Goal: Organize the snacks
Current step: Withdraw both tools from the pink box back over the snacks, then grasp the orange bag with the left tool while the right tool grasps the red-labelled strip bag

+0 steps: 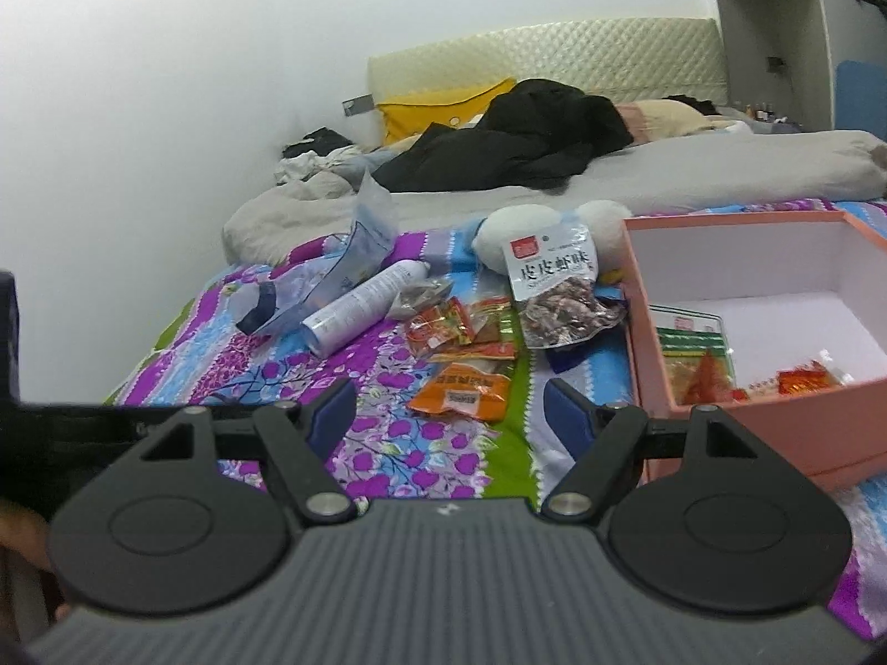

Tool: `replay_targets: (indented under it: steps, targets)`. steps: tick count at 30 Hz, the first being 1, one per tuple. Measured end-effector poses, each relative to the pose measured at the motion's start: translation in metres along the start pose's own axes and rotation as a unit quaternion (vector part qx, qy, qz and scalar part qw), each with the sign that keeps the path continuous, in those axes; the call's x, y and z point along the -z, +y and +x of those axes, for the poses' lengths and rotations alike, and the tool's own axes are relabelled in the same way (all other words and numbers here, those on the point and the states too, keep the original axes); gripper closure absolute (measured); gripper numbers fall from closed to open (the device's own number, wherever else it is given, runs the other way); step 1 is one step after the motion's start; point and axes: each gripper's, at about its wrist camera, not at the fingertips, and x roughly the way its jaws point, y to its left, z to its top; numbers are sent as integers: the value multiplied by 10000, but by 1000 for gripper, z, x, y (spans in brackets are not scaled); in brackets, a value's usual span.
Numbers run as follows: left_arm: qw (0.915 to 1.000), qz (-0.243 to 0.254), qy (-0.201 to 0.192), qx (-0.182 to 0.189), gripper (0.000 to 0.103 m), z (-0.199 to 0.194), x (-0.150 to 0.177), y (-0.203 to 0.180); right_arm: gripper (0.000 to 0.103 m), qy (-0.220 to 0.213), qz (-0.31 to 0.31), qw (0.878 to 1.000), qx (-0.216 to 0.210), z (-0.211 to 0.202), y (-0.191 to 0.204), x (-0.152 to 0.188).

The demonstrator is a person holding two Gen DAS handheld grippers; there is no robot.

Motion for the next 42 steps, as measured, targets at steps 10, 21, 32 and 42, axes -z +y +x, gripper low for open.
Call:
replay_targets:
  steps: [10,21,32,42]
  targets:
    - [9998,-140,150,47,37,66,-6,22,27,318,182,9986,-386,64,-4,-7]
    - [9954,-536,552,578,38,143,-14,53,52,1002,1215,9862,-502,171,-39,2]
    - [9858,-779,947,1146,44,198,-17,52,57,1279,2215,9664,-271,247,-72,10]
    - [9667,-1795,934,1568,52,215,-21,69,71,1092,3033,9462,-287,266,-90,12]
